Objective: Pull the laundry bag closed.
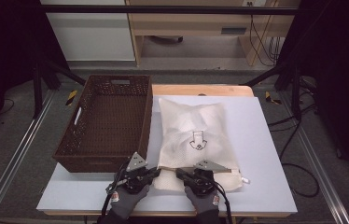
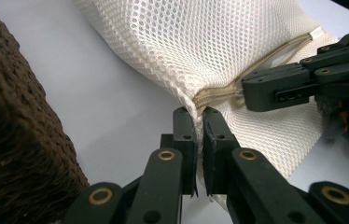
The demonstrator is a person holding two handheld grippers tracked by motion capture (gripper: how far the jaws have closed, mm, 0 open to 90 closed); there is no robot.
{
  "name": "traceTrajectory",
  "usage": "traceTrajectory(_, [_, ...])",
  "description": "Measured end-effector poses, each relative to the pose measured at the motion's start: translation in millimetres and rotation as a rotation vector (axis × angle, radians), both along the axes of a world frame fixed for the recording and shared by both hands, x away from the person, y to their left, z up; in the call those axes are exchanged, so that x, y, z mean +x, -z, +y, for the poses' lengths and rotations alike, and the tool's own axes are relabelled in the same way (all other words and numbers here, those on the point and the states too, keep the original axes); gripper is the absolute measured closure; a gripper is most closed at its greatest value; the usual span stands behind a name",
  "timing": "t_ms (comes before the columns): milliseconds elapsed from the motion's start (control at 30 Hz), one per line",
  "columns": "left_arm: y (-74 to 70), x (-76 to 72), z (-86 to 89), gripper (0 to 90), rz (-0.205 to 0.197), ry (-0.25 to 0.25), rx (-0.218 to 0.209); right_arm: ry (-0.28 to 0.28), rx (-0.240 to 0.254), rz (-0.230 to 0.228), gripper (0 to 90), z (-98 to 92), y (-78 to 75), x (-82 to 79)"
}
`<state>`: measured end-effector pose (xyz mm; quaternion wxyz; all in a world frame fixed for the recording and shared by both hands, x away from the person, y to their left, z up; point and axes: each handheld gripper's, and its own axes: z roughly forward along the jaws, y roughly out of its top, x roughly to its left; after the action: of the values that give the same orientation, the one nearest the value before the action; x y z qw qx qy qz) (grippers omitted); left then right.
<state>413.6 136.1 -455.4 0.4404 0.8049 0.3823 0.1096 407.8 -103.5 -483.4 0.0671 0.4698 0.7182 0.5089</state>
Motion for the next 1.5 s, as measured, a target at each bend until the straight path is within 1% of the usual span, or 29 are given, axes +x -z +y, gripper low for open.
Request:
traceTrajectory(67, [1.5,-0.6,-1.4,84.7,0.002,0.007,0.005,-0.005,-0.004,-0.008,87.4,-3.7,-1.5,-1.0])
traceTrajectory(200, [2.4,-0.8,-0.2,84.6,0.002,0.010,0.008,-0.013,-0.018,-0.005,87.3,-8.1,-3.2,-0.7])
traceTrajectory(233, [3.1,-0.7,-0.1,84.5,0.003,0.009,0.007,-0.018,-0.010,0.006,87.3,-11.0,-4.0,-0.4])
traceTrajectory(333, [3.5,-0.8,0.0,84.5,0.003,0.008,0.009,-0.022,-0.035,-0.007,87.3,-14.8,-6.7,-1.7])
traceTrajectory(367, [3.3,-0.7,0.2,84.5,0.003,0.008,0.008,-0.022,-0.035,-0.007,87.3,-14.8,-6.7,-1.7])
traceTrajectory(433, [3.3,-0.9,0.1,84.5,0.001,0.008,0.009,-0.028,-0.048,-0.011,87.3,-19.8,-8.2,-2.0])
traceTrajectory(467, [3.7,-1.1,-0.3,84.5,0.001,0.008,0.012,-0.029,-0.050,-0.009,87.3,-26.4,-9.3,-2.5])
traceTrajectory(500, [3.7,-1.1,-0.3,84.5,0.001,0.008,0.012,-0.029,-0.050,-0.009,87.3,-26.4,-9.3,-2.5])
traceTrajectory(533, [3.9,-1.0,-0.3,84.5,0.003,0.009,0.011,-0.031,-0.039,0.001,87.2,-32.8,-10.6,-3.6])
traceTrajectory(633, [4.0,-1.6,-0.8,84.5,-0.001,0.010,0.016,-0.039,-0.050,-0.006,87.3,-37.2,-12.0,-3.6])
traceTrajectory(667, [4.0,-1.9,-0.9,84.5,-0.001,0.013,0.014,-0.042,-0.047,0.005,87.2,-41.5,-13.6,-3.0])
traceTrajectory(733, [4.1,-2.2,-1.3,84.5,0.003,0.013,0.011,-0.047,-0.054,-0.001,87.2,-43.8,-13.9,-2.0])
traceTrajectory(833, [4.3,-2.4,-1.3,84.5,0.004,0.014,0.008,-0.050,-0.057,0.005,87.2,-50.6,-15.3,-0.8])
traceTrajectory(867, [4.4,-2.4,-1.2,84.5,0.004,0.013,0.006,-0.044,-0.062,0.006,87.1,-55.8,-15.9,-0.1])
traceTrajectory(1033, [4.6,-2.2,-0.6,84.5,0.004,0.010,0.010,-0.028,-0.063,0.021,87.1,-67.5,-17.9,0.7])
traceTrajectory(1067, [4.6,-1.7,-0.1,84.4,0.003,0.013,0.014,-0.026,-0.060,0.026,87.1,-70.8,-18.5,1.0])
traceTrajectory(1133, [4.2,-2.0,0.1,84.4,0.005,0.012,0.007,-0.022,-0.056,0.026,87.1,-77.5,-19.8,1.4])
traceTrajectory(1167, [3.8,-2.2,-0.1,84.4,0.003,0.012,0.008,-0.020,-0.044,0.030,87.1,-82.8,-21.4,1.0])
traceTrajectory(1300, [4.1,-2.8,-0.4,84.4,0.001,0.013,0.010,-0.016,-0.043,0.033,87.1,-87.2,-22.6,-0.1])
traceTrajectory(1333, [4.5,-3.0,-0.4,84.4,0.001,0.014,0.011,-0.008,-0.054,0.035,87.0,-89.1,-22.4,-0.5])
traceTrajectory(1400, [4.6,-3.0,-0.4,84.4,0.001,0.014,0.013,-0.005,-0.060,0.033,87.0,-90.3,-22.1,-0.4])
traceTrajectory(1500, [5.6,-2.5,-0.1,84.4,0.005,0.014,0.015,0.005,-0.054,0.043,87.0,-96.6,-21.8,-0.1])
